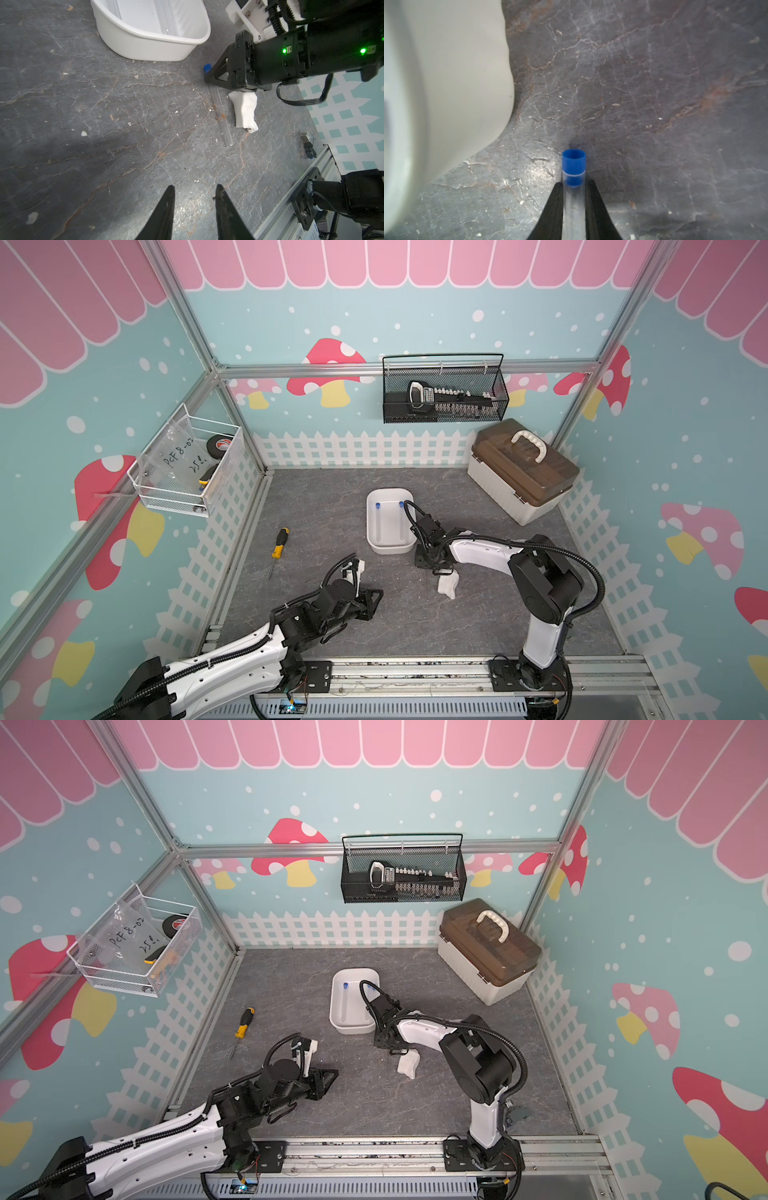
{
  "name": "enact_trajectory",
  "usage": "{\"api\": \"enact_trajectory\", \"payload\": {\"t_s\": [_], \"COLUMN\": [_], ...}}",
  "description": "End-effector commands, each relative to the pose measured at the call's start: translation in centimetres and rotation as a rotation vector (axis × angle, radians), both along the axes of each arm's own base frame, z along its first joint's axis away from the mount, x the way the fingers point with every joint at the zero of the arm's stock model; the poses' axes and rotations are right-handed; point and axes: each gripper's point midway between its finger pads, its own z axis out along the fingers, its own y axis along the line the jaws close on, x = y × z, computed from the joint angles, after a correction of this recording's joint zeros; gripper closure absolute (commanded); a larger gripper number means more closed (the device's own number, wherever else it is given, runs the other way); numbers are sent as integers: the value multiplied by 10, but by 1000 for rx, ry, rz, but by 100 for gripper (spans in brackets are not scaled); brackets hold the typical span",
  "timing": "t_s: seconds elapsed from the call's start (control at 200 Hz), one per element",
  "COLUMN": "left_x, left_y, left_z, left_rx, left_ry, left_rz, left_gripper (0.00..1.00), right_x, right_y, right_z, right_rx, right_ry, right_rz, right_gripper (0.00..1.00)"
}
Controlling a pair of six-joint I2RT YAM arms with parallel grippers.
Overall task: Wipe the exteriors of test tubes
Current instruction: Pick up the test tube at the center of the board.
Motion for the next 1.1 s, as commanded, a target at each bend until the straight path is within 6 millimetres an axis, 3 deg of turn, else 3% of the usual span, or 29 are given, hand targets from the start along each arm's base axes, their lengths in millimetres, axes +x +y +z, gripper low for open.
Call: {"api": "enact_trajectory", "payload": {"t_s": [0.0, 0.145, 0.285, 0.55, 0.761, 0.951, 1.096], "left_x": [0, -1, -2, -10, -25, -29, -31], "left_y": [-1, -3, -5, -19, -46, -68, -91], "left_z": [-3, 0, 3, 14, 32, 57, 65], "left_rx": [1, -7, -22, -94, -271, -371, -436], "left_ry": [-5, -6, -8, -25, -55, -102, -82], "left_rz": [-7, -17, -25, -105, -251, -352, -430], "left_gripper": [66, 66, 66, 64, 60, 56, 55], "right_x": [-13, -15, -13, -14, -24, -31, -36], "right_y": [-9, -9, -3, 10, 20, 28, 31], "right_z": [-17, -20, -7, 43, 84, 126, 153], "right_rx": [-59, -47, 10, 166, 333, 469, 571], "right_ry": [54, 53, 23, -61, -117, -178, -224], "right_rz": [-18, -27, -33, -18, 17, 53, 57], "right_gripper": [86, 90, 92, 92, 92, 92, 92]}}
